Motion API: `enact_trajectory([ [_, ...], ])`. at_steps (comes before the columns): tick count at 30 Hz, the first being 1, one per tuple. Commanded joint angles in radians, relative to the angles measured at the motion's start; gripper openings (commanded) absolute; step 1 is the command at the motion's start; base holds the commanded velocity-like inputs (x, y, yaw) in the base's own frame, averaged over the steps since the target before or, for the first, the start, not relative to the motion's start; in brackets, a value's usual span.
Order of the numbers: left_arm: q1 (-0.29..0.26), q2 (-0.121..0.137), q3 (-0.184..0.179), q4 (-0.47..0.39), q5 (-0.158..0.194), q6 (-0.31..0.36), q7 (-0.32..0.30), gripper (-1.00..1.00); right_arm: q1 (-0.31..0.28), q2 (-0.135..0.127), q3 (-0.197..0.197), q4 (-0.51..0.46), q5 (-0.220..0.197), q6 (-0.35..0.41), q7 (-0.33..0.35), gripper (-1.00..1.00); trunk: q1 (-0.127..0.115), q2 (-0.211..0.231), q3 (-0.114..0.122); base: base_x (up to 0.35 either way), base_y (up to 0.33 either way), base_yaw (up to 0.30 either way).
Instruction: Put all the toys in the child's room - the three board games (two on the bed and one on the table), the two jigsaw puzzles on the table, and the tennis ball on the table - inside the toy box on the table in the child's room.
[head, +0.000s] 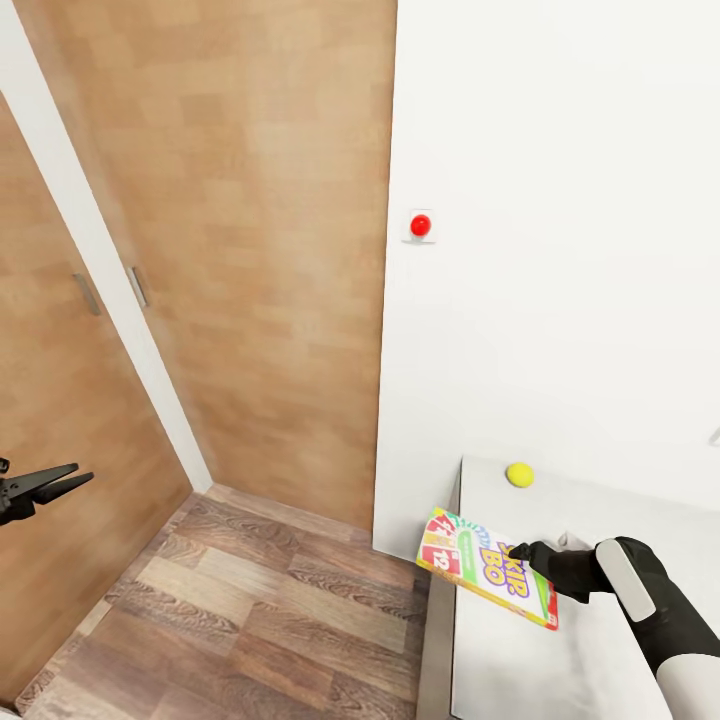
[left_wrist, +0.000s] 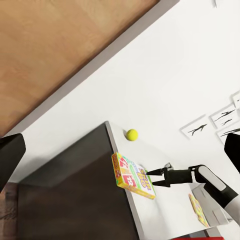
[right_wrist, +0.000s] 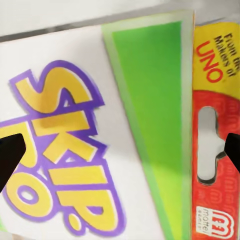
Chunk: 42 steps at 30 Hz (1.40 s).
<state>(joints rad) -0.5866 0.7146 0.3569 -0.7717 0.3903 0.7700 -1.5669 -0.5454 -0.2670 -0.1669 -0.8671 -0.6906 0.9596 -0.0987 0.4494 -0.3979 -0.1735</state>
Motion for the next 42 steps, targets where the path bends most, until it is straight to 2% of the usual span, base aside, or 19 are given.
enact_trajectory([
  [1,-0.001,0.0,0.0,0.0,0.0,0.011,-0.004,1.0,-0.001,0.0,-0.001,-0.001,-0.012,0.004,-0.01,1.0,0.001,-0.002,-0.002,0.0,0.002,0.0],
  [18,-0.001,0.0,0.0,-0.001,0.0,0.009,-0.004,1.0,0.002,-0.003,-0.006,-0.023,-0.018,0.004,-0.008,1.0,0.001,-0.002,0.012,0.0,0.0,-0.079],
  [35,-0.001,0.0,0.0,-0.001,0.0,0.009,-0.004,1.0,0.019,-0.005,-0.006,-0.122,-0.021,0.006,0.026,1.0,0.001,-0.002,0.037,0.0,0.0,-0.144],
  [42,-0.001,0.0,0.0,-0.001,0.0,0.009,-0.004,1.0,0.03,-0.018,-0.023,-0.202,-0.025,0.014,0.034,1.0,0.001,-0.002,0.047,0.0,0.0,-0.145],
])
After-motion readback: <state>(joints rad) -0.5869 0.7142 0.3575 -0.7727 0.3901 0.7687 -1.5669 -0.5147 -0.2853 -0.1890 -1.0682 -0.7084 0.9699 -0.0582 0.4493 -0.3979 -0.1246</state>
